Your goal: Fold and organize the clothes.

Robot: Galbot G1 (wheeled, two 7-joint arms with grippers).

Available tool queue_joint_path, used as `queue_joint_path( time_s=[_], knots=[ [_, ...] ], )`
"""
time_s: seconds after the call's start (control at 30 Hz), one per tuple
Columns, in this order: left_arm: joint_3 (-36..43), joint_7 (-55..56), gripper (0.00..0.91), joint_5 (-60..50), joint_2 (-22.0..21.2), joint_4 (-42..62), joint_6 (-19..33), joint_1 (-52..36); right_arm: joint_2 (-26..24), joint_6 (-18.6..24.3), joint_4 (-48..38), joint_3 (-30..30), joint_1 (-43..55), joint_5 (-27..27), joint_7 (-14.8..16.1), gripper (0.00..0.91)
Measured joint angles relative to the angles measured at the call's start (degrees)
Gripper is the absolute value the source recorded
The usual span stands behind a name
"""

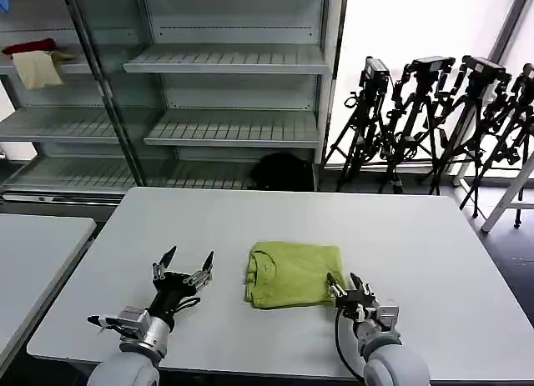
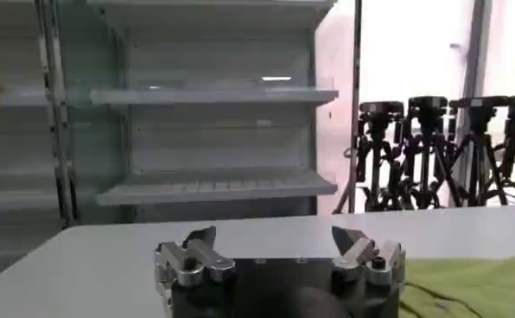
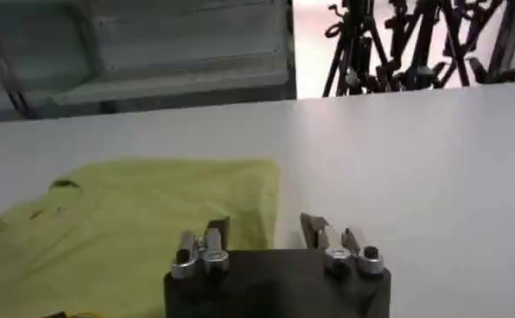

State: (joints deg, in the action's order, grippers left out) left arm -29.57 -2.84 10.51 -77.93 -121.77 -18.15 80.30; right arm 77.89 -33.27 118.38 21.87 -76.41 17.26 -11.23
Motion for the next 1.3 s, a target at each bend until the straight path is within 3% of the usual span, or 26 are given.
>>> queue_joint_path(
  time_s=[0.17,0.53,1.0,1.3],
  knots=[
    [-0.66,0.01,0.907,0.40,-0.02,0.10,0.13,0.26,0.11,0.17,0.46,-0.56,-0.98,-6.35,1.86,0.907],
    [-2.17,-0.01,0.907,2.99,0.19,-0.69,0.22,0.90,-0.35,3.75,4.28,3.41,-3.57,-12.71,4.03,0.907],
    [-8.36,0.48,0.907,11.14,5.45,0.85,0.27,0.40,-6.35,10.61,3.11,18.32,-6.02,-10.94,9.79,0.907],
    [-9.04,1.03,0.907,13.72,9.06,5.08,2.43,-0.29,-9.50,13.93,0.39,24.87,-8.09,-7.54,11.26,0.907]
  ],
)
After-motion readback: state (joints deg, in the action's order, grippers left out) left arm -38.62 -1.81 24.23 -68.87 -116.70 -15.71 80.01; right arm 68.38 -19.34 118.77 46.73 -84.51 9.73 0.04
